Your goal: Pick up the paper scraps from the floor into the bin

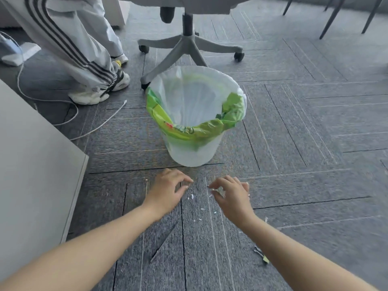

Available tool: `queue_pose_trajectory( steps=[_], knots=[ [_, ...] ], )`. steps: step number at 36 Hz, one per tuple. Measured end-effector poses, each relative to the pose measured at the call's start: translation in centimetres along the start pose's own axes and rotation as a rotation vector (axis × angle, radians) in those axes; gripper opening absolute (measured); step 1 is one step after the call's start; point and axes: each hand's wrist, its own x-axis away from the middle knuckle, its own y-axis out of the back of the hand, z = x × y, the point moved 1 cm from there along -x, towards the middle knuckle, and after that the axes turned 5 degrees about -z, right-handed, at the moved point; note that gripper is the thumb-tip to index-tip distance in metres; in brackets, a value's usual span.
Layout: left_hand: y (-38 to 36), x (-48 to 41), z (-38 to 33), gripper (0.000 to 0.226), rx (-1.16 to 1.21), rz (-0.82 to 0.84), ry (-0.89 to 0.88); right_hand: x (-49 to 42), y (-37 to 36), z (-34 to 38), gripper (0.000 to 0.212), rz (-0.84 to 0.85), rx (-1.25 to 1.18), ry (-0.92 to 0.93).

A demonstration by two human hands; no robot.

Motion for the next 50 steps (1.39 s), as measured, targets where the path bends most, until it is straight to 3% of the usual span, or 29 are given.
queue_pose_trajectory(
  steps=[5, 10, 16, 21, 30, 43, 50],
  knots=[
    [-2.5, -0.6, 3.0, 0.022, -0.112, 0.144, 0.157, -0.2, -2.1, -1.8, 0.007, 0.078, 0.035, -0.044],
    [-4.5, -1.1, 3.5, 0.023, -0.304, 0.246, 0.123, -0.3, -4.1, -2.8, 0.007, 0.084, 0.079, -0.076],
    [-6.2, -1.8, 3.8, 0.031, -0.245, 0.266, 0.106, -0.9, -4.9, -4.2, 0.009, 0.012, 0.108, -0.082],
    [-6.4, -2.1, 4.6, 0.03, -0.175, 0.24, 0.112, -2.1, -4.8, -5.5, 0.022, 0.15, 0.2, -0.047],
    [-6.8, -3.0, 4.6, 0.027, -0.173, 0.253, 0.11, -3.8, -5.4, -6.5, 0.055, 0.176, 0.262, -0.056],
    [-7.2, -4.3, 4.5, 0.023, -0.173, 0.31, 0.087, -5.5, -5.8, -6.6, 0.026, 0.201, 0.228, 0.009],
    [-7.2, -4.2, 4.5, 0.024, -0.169, 0.293, 0.114, -6.2, -5.8, -6.3, 0.021, 0.246, 0.219, 0.043]
  ],
)
